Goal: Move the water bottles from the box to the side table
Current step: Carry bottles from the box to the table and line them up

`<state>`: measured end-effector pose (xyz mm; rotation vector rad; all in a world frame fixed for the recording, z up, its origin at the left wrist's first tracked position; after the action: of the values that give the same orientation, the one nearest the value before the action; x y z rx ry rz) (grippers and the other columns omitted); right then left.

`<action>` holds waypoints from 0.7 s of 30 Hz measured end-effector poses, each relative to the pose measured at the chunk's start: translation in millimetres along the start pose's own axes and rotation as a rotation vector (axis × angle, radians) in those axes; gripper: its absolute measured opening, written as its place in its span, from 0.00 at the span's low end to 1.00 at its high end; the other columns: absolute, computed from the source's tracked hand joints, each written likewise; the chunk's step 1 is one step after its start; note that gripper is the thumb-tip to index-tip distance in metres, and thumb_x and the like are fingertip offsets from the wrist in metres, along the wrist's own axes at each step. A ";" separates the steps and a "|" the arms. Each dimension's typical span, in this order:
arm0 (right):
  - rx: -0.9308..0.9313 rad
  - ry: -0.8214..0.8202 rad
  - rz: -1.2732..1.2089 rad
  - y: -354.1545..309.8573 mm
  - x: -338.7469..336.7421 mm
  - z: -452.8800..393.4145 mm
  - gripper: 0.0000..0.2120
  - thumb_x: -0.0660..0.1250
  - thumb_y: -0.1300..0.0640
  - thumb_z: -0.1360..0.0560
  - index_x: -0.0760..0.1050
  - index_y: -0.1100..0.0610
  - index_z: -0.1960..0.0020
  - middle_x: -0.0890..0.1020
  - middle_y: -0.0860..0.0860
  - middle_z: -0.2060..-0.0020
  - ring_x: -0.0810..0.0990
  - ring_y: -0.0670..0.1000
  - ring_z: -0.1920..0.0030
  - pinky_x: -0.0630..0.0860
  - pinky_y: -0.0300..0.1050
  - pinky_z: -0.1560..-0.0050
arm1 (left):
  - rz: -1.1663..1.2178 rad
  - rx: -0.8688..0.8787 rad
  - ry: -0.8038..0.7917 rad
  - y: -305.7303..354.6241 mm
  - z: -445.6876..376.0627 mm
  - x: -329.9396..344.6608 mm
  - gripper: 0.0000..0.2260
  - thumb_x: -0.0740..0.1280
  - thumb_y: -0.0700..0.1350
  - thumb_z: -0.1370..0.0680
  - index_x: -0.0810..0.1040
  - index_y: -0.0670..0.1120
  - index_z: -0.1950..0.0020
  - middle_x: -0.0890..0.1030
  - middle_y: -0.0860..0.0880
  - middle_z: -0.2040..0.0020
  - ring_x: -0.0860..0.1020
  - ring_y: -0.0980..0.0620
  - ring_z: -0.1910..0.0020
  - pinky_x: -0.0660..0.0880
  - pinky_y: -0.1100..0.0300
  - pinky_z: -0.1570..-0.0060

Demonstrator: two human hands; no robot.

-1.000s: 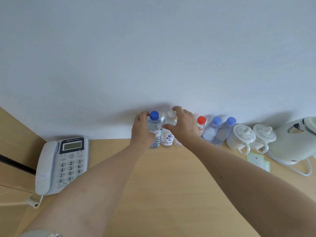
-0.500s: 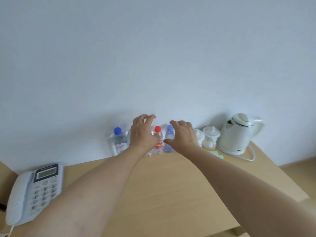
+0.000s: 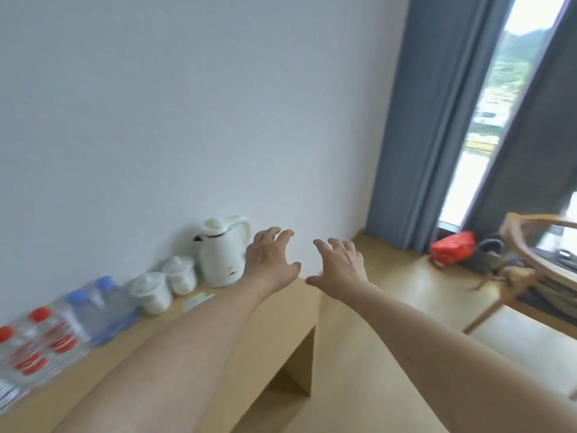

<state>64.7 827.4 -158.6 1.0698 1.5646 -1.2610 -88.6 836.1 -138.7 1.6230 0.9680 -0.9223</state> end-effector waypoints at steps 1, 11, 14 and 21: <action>0.052 0.017 0.001 31.6 -10.7 5.0 0.40 0.74 0.38 0.29 0.61 0.47 0.23 0.69 0.52 0.28 0.64 0.58 0.28 0.64 0.53 0.34 | -0.005 0.053 -0.027 30.8 -9.9 14.8 0.32 0.71 0.55 0.25 0.66 0.53 0.22 0.65 0.49 0.22 0.59 0.46 0.22 0.65 0.50 0.28; 0.596 0.128 0.072 317.2 -87.9 85.9 0.42 0.76 0.36 0.31 0.62 0.46 0.23 0.69 0.53 0.27 0.65 0.59 0.29 0.67 0.56 0.33 | 0.075 0.517 -0.283 329.0 -63.5 164.7 0.34 0.71 0.56 0.26 0.65 0.54 0.21 0.66 0.49 0.22 0.60 0.47 0.22 0.64 0.48 0.26; 0.741 0.159 0.109 389.3 -107.7 107.9 0.43 0.76 0.37 0.31 0.62 0.46 0.23 0.69 0.53 0.27 0.66 0.59 0.29 0.68 0.56 0.34 | 0.105 0.652 -0.323 411.2 -69.7 204.3 0.33 0.72 0.56 0.27 0.67 0.53 0.22 0.68 0.48 0.23 0.63 0.45 0.24 0.65 0.47 0.27; 1.027 0.212 0.166 540.4 -160.2 143.3 0.40 0.75 0.38 0.29 0.63 0.45 0.23 0.69 0.54 0.27 0.66 0.58 0.30 0.67 0.55 0.33 | 0.203 0.893 -0.425 591.3 -92.8 283.9 0.35 0.74 0.57 0.28 0.68 0.54 0.23 0.70 0.49 0.25 0.66 0.46 0.26 0.67 0.44 0.27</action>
<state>639.4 738.8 -172.3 1.9576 0.8730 -1.9268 573.0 859.7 -162.6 2.0527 0.0559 -1.5990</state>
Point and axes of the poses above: each hand's wrist, its own z-axis away from the middle knuckle, its own x-axis out of the palm, y = z × x, the point moved 8 cm from there along -z, towards the middle knuckle
